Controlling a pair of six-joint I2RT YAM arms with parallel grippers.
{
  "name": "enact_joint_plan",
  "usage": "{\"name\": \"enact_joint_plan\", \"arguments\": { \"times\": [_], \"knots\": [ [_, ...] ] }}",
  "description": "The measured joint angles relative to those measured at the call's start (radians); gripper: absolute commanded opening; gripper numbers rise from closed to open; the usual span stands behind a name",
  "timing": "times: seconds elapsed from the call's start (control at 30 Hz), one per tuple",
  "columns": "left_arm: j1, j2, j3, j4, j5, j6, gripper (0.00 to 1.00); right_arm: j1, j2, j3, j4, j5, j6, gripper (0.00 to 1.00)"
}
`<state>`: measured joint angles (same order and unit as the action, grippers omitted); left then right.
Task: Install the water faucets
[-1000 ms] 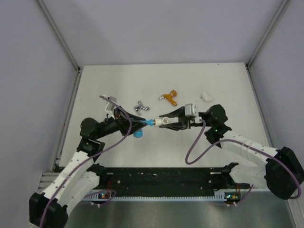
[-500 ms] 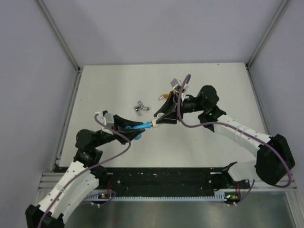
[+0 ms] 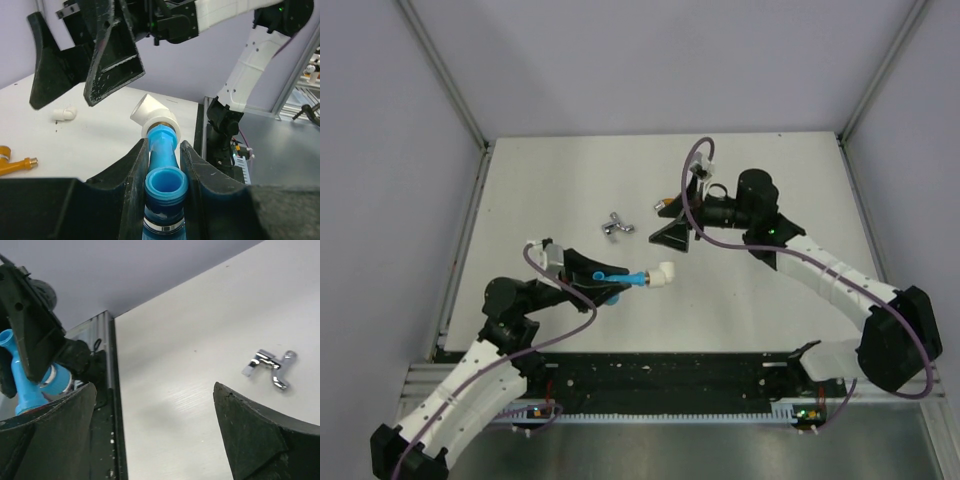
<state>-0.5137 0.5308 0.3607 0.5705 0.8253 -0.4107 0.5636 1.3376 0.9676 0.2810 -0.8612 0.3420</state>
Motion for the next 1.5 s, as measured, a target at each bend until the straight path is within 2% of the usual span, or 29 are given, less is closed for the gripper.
{"name": "enact_joint_plan", "arguments": {
  "times": [0.17, 0.3, 0.43, 0.6, 0.8, 1.1, 1.37, 1.5],
  "knots": [
    [0.0, 0.027, -0.006, 0.005, -0.095, -0.057, 0.0, -0.011, -0.116, -0.039, -0.032, 0.129, -0.142, 0.99],
    [0.0, 0.089, -0.002, -0.008, -0.184, -0.098, 0.0, -0.011, -0.269, -0.151, 0.046, 0.207, -0.223, 0.99],
    [0.007, 0.153, 0.023, -0.05, -0.248, -0.143, 0.0, -0.011, -0.345, -0.246, 0.125, 0.23, -0.285, 0.99],
    [0.056, 0.217, 0.051, -0.013, -0.24, -0.253, 0.0, 0.016, -0.438, -0.419, 0.21, 0.241, -0.402, 0.98],
    [0.1, 0.28, 0.082, 0.027, -0.193, -0.375, 0.0, 0.116, -0.539, -0.518, 0.286, 0.269, -0.56, 0.94],
    [0.13, 0.304, 0.129, 0.021, -0.147, -0.492, 0.0, 0.273, -0.483, -0.523, 0.346, 0.433, -0.8, 0.89],
    [0.135, 0.319, 0.136, 0.035, -0.085, -0.542, 0.0, 0.287, -0.365, -0.51, 0.37, 0.508, -0.89, 0.86],
    [0.135, 0.342, 0.149, 0.069, -0.051, -0.564, 0.0, 0.287, -0.332, -0.483, 0.377, 0.507, -0.9, 0.7]
  ]
}}
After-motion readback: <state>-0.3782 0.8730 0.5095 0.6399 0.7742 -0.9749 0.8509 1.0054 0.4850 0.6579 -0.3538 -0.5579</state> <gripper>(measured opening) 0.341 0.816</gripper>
